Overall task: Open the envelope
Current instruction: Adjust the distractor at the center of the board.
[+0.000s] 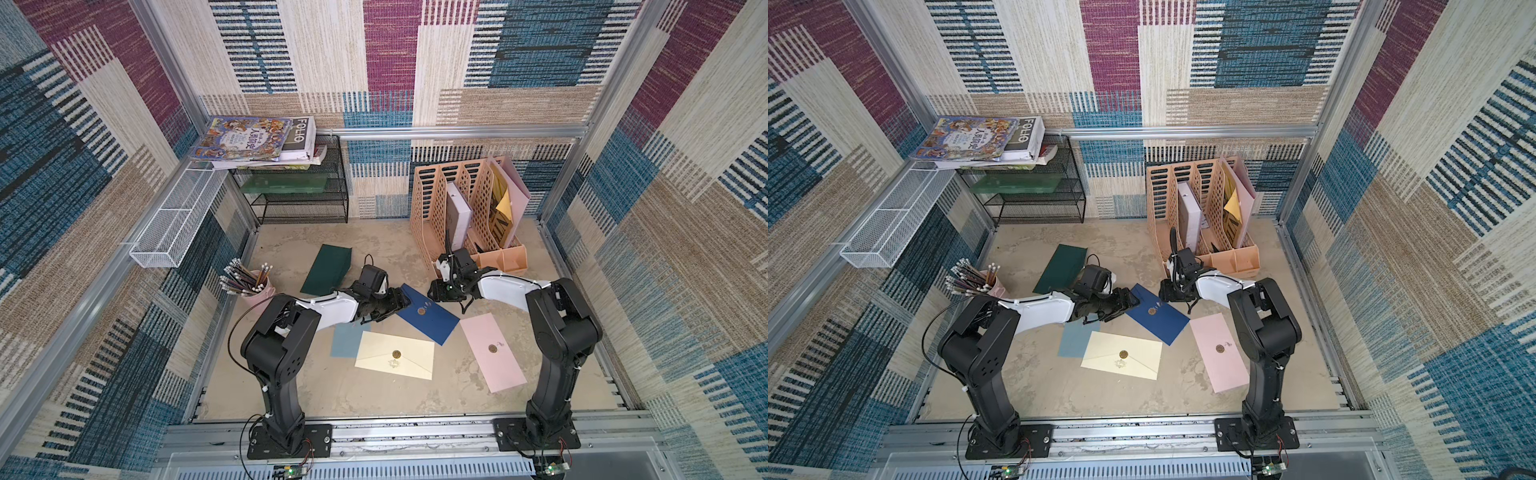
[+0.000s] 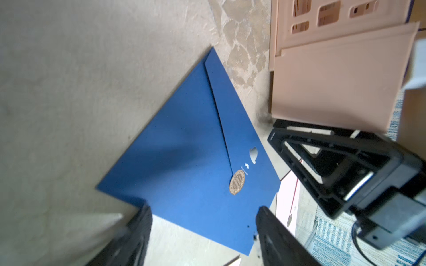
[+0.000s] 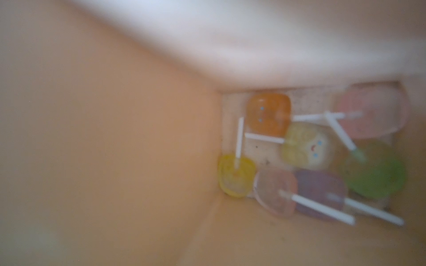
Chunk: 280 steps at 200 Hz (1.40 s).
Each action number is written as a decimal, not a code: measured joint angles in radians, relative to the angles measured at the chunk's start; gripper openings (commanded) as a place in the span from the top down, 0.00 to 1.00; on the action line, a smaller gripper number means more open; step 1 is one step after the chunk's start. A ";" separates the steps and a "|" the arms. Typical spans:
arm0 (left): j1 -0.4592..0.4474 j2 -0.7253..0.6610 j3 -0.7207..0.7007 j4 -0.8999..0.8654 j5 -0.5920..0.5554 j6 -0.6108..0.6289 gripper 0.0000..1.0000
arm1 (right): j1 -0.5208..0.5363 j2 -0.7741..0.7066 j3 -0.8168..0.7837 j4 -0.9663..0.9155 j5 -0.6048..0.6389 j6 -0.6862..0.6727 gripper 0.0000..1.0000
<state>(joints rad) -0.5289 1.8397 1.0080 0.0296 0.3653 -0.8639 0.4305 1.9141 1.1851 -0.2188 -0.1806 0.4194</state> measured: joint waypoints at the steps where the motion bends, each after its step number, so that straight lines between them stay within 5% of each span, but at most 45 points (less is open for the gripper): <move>1: 0.000 0.000 0.000 0.000 0.000 0.000 0.26 | 0.000 0.002 0.003 0.000 0.000 0.000 0.47; 142: 0.002 -0.024 -0.012 -0.028 -0.007 0.003 0.26 | -0.008 0.101 0.189 -0.014 -0.022 -0.032 0.44; 194: 0.003 -0.061 -0.020 -0.055 -0.024 0.015 0.26 | 0.073 -0.077 0.104 0.003 0.009 -0.055 0.42; 280: 0.003 -0.037 -0.023 -0.040 -0.022 0.005 0.26 | -0.003 -0.203 -0.179 0.033 -0.041 -0.051 0.46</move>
<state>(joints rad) -0.5259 1.8030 0.9852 -0.0101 0.3431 -0.8593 0.4271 1.7115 1.0065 -0.1860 -0.2218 0.3687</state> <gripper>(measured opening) 0.744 0.537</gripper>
